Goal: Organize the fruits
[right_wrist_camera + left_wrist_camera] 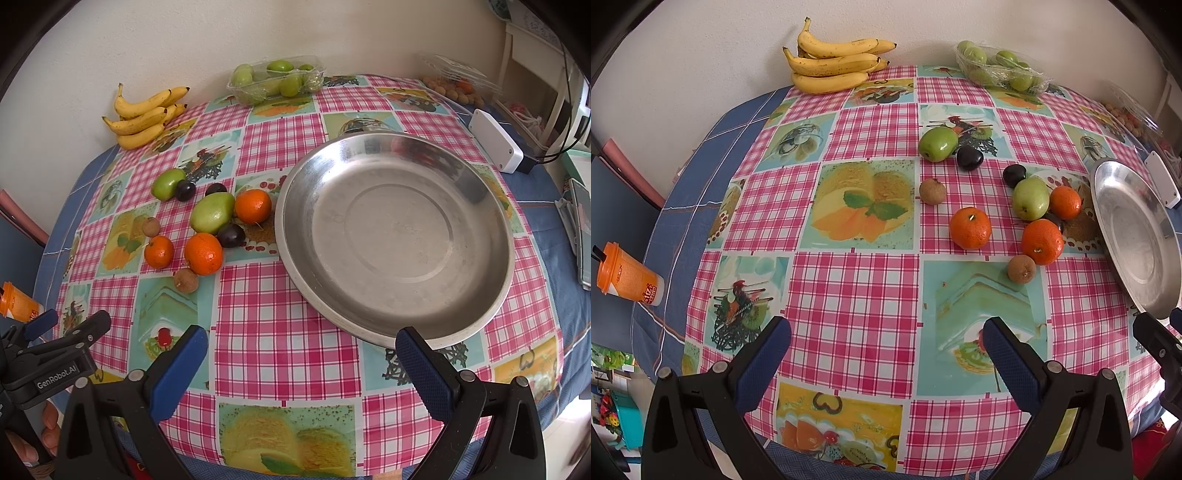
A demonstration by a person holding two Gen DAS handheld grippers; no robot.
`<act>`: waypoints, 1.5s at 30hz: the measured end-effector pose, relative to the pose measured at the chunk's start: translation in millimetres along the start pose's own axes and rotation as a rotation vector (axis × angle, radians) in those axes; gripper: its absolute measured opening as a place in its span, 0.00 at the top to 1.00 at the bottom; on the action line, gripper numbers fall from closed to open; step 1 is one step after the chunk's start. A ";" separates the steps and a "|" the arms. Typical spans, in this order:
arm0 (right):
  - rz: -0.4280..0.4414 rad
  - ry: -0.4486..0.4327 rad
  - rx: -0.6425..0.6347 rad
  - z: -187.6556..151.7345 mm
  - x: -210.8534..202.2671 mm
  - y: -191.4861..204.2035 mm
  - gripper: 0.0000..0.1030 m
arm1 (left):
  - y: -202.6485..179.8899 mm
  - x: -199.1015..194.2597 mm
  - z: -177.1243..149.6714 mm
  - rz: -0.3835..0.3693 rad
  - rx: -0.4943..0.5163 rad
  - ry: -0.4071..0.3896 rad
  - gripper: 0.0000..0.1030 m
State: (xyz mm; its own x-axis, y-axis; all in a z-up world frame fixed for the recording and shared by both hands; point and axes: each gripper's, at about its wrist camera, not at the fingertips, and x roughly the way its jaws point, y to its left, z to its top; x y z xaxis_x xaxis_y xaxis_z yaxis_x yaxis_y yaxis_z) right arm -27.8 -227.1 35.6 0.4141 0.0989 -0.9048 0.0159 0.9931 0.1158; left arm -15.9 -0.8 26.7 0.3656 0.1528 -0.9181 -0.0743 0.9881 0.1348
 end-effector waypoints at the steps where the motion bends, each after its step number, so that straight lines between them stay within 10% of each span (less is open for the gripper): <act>1: 0.000 0.000 0.000 0.0 0.1 0.1 0.00 | 0.1 0.1 -0.3 0.000 0.000 0.000 0.00; 19: 0.020 -0.017 0.005 4.4 -0.9 2.4 0.00 | -4.1 5.8 5.4 -0.037 0.006 0.028 0.00; 37: 0.119 -0.010 -0.067 53.1 26.3 34.8 0.00 | -3.8 21.5 77.5 -0.139 -0.147 0.048 0.00; 45: 0.140 0.046 -0.100 57.8 51.9 52.8 0.18 | -6.0 44.7 88.8 -0.145 -0.199 0.081 0.00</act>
State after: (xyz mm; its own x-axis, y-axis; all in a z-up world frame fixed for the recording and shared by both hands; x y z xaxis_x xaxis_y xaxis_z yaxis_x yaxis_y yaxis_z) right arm 47.2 -173.1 18.4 0.3637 0.2370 -0.9008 -0.1306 0.9705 0.2026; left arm 83.2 1.8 18.0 0.3108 -0.0006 -0.9505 -0.2108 0.9750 -0.0696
